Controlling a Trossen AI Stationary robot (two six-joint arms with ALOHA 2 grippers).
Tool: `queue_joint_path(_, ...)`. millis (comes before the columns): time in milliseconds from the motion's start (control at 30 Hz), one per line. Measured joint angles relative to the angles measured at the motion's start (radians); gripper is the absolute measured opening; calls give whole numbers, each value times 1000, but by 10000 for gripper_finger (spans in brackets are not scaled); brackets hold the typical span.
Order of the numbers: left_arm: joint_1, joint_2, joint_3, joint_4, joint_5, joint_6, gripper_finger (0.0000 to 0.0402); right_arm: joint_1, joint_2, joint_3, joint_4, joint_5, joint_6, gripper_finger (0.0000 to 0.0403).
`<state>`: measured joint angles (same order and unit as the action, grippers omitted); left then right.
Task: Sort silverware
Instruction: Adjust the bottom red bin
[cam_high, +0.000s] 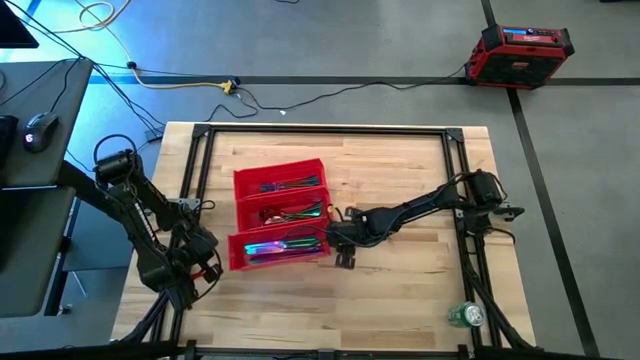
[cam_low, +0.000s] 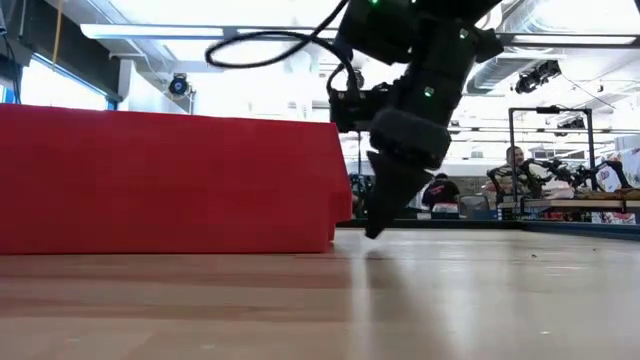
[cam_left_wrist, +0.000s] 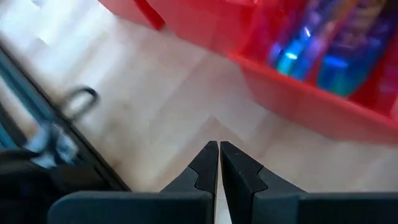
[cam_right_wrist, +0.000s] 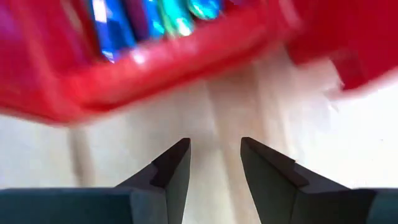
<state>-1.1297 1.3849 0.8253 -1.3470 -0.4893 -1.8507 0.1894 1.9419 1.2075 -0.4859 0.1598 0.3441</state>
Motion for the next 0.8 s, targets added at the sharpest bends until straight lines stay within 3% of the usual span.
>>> queue_joint_path(133, 11, 0, -33, 179, 100, 61, 0, 5, 0, 28, -180, 48, 56, 133)
queue_joint_path(267, 33, 0, -113, 358, 64, 122, 0, 28, -1, 40, -284, 49, 100, 133)
queue_joint_path(800, 235, 1, -209, 485, -19, 326, 0, 127, -1, 41, -294, 78, 182, 133)
